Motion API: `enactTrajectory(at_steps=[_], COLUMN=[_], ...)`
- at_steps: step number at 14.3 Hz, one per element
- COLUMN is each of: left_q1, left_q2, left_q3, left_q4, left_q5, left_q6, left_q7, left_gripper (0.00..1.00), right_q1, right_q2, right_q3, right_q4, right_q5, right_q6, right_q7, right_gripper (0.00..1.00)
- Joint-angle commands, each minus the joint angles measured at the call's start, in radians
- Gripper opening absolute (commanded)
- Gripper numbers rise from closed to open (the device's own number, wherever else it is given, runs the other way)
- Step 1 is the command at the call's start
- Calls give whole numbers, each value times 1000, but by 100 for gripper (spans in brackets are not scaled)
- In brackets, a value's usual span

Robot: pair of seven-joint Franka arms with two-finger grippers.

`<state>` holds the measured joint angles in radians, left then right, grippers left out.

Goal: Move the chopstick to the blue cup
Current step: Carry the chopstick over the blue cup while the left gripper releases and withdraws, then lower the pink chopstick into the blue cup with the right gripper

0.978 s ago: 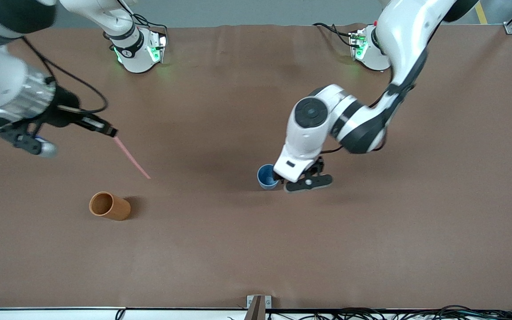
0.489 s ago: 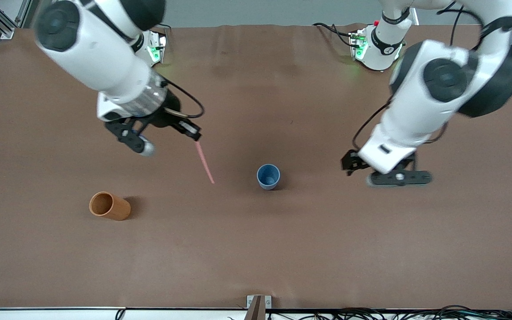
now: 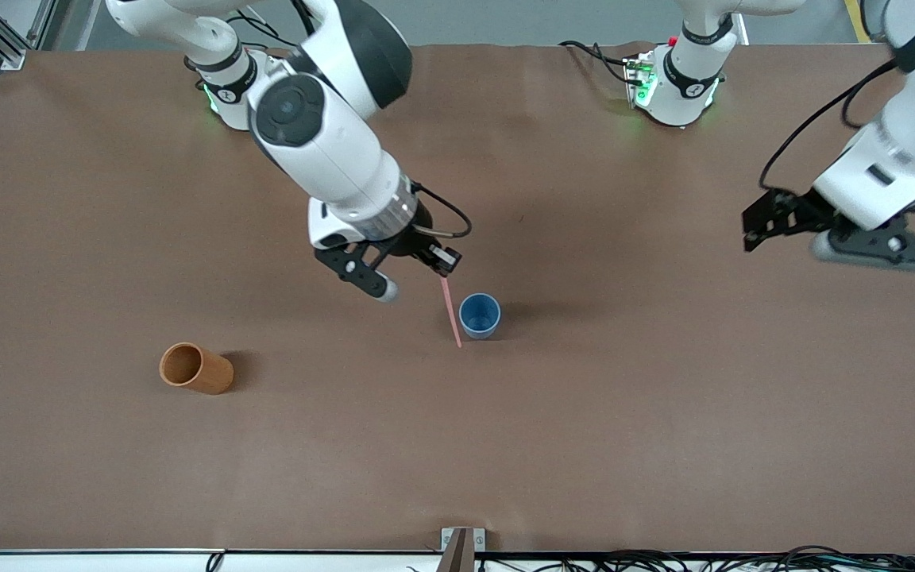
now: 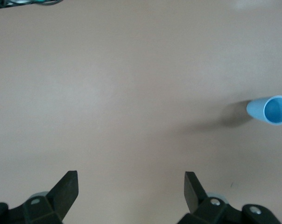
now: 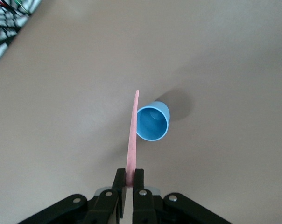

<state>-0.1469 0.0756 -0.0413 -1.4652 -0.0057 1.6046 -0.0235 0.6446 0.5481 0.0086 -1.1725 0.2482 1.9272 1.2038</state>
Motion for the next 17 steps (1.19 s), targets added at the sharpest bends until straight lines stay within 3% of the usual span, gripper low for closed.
enactTrajectory(at_steps=[1,8,14,17], left_q1=[45,35,41,46], left_q2=[-33,-39,-34,-34], left_q3=[-31,-22,-20,-20], left_q4=[-9,17,19,19], left_q5=[-14,-17,-19,-19], left_q6=[-48,-57,-68,-68], left_q7=[30,14,16,16], left_gripper=[100,100,100,100], right_q1=[29,29,29,27], right_q2=[33,44,18,16], right_q3=[-7,-7,-6,-6], right_q4=[31,36,36,36], right_q5=[-42,-40,16,17], right_q6=[-10,-17,-37,-97], right_q7=[11,13,19,17], right_gripper=[2,3,3,3])
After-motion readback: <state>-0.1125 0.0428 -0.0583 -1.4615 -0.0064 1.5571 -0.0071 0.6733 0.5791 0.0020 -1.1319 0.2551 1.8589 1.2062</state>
